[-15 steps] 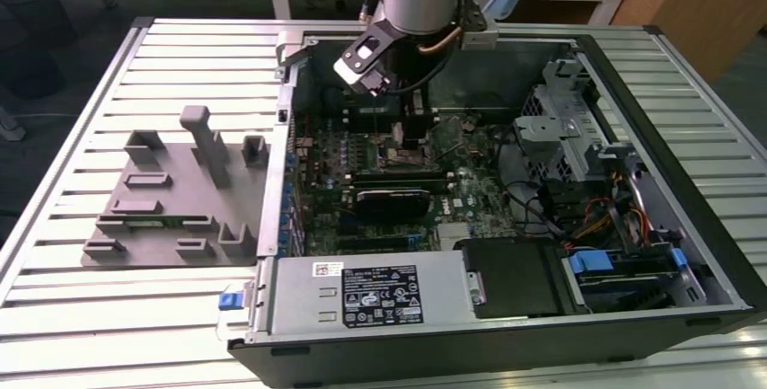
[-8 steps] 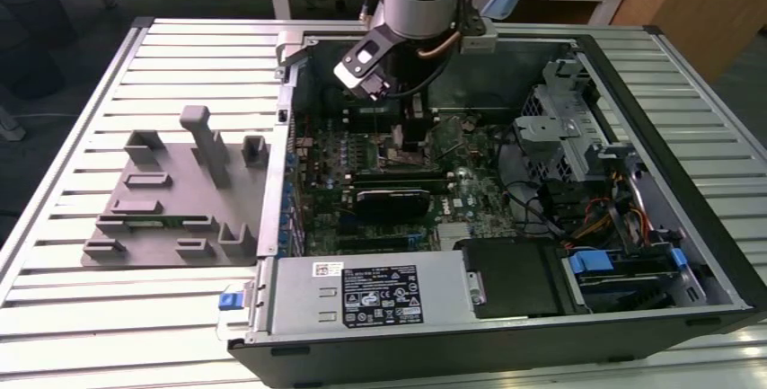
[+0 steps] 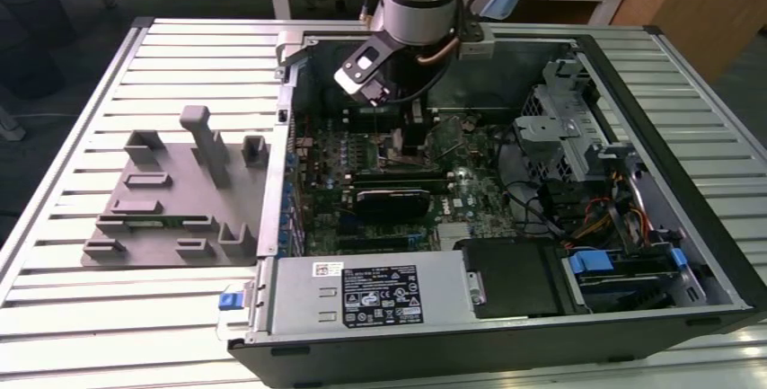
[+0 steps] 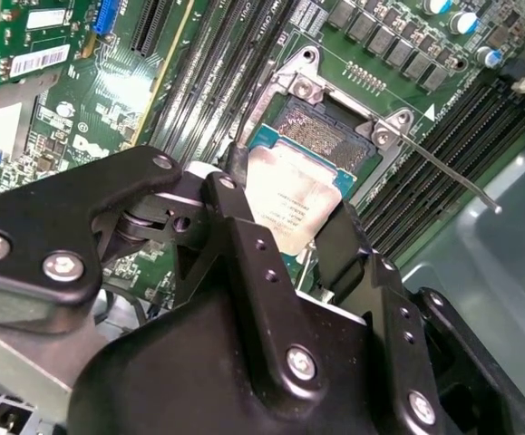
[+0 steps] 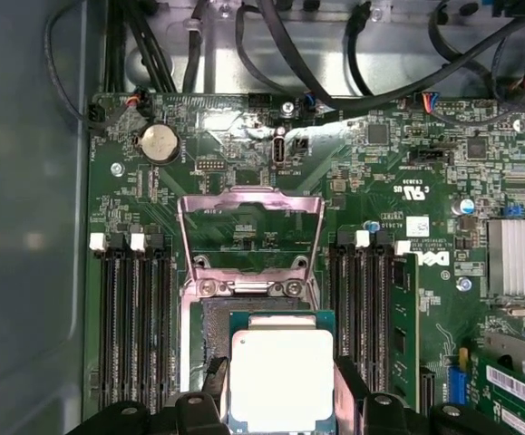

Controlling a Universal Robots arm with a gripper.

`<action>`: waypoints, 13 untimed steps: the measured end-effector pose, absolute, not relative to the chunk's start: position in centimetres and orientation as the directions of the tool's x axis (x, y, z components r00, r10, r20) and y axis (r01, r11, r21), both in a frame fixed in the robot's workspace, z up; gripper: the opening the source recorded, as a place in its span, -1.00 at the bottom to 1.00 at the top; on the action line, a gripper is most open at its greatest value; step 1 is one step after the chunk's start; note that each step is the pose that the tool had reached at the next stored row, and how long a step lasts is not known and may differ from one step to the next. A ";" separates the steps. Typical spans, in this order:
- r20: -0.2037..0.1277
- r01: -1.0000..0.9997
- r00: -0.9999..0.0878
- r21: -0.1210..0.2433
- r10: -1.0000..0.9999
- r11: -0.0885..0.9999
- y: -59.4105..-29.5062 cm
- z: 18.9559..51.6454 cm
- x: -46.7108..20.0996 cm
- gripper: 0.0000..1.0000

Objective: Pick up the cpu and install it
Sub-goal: 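Place the cpu into insertion slot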

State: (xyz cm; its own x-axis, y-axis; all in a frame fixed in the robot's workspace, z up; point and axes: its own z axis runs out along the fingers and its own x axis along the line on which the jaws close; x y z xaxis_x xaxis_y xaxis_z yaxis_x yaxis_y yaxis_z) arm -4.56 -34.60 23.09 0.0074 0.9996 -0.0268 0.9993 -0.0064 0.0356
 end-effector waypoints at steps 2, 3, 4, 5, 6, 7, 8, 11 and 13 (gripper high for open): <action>-0.027 0.999 -0.008 0.035 1.000 0.009 -34.6 23.0 -4.6 0.08; -0.027 0.999 -0.016 0.035 1.000 0.017 -34.6 22.9 -4.6 0.08; -0.027 0.999 -0.024 0.034 0.999 0.025 -34.6 22.8 -4.6 0.08; -0.027 0.999 -0.030 0.034 0.999 0.031 -34.6 22.7 -4.6 0.08; -0.027 0.999 -0.033 0.034 0.999 0.034 -34.6 22.7 -4.6 0.08; -0.027 0.999 -0.034 0.034 0.999 0.035 -34.6 22.6 -4.6 0.08; -0.027 0.999 -0.034 0.034 0.999 0.035 -34.6 22.5 -4.6 0.08; -0.027 0.999 -0.034 0.033 0.999 0.035 -34.6 22.4 -4.6 0.08; -0.027 0.999 -0.034 0.033 0.999 0.035 -34.6 22.2 -4.7 0.08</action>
